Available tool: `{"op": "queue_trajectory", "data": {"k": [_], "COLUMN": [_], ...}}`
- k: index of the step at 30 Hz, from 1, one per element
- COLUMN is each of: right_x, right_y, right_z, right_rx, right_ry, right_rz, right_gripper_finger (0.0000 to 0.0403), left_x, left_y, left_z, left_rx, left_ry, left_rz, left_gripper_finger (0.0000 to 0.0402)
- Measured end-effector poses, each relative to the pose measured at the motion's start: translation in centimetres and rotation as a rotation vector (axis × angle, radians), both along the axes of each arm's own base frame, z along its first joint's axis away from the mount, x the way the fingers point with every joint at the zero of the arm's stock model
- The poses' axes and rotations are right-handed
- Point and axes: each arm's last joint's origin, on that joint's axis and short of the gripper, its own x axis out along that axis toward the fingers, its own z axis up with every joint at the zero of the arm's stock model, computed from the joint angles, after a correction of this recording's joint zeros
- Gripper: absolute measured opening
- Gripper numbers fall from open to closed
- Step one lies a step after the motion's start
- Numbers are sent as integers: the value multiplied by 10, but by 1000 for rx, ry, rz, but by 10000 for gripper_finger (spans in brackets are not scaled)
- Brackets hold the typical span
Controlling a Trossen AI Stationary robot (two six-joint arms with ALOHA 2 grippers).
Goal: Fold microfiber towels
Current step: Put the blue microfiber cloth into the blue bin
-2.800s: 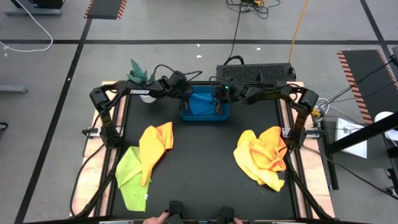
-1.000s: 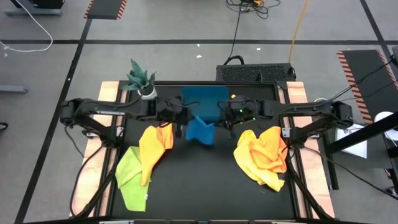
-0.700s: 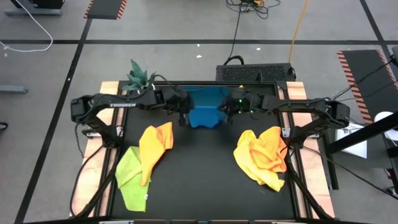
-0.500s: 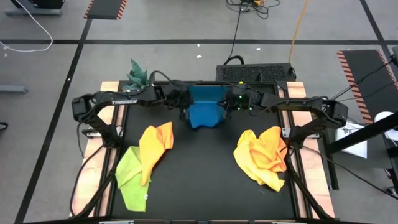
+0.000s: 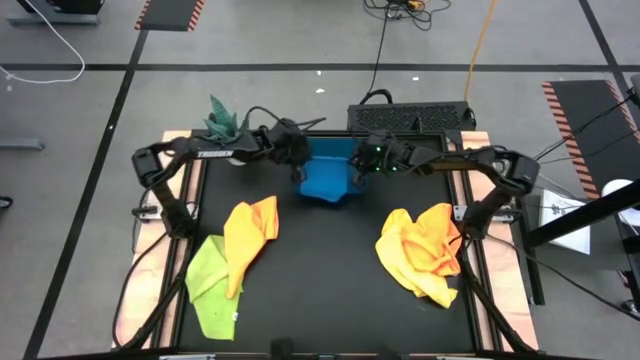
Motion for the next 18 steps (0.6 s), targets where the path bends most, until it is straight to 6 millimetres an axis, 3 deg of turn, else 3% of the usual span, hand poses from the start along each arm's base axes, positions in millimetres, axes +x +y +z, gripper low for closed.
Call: {"op": "queue_trajectory", "data": {"k": [3, 8, 15, 18], "right_x": [2, 4, 4, 5], "right_y": [-7, -18, -25, -26], "right_z": [-15, -32, -38, -36], "right_rx": [30, 35, 17, -3], "right_ry": [14, 30, 21, 4], "right_rz": [11, -9, -19, -14], "right_gripper_finger": [0, 0, 0, 12], "left_x": [4, 6, 5, 6], "left_y": [8, 17, 23, 24], "left_z": [-18, -31, -32, -30], "left_rx": [-15, -2, 25, 42], "left_ry": [22, 27, 18, -5], "left_rz": [12, 28, 47, 50], "left_gripper_finger": [5, 15, 5, 21]}}
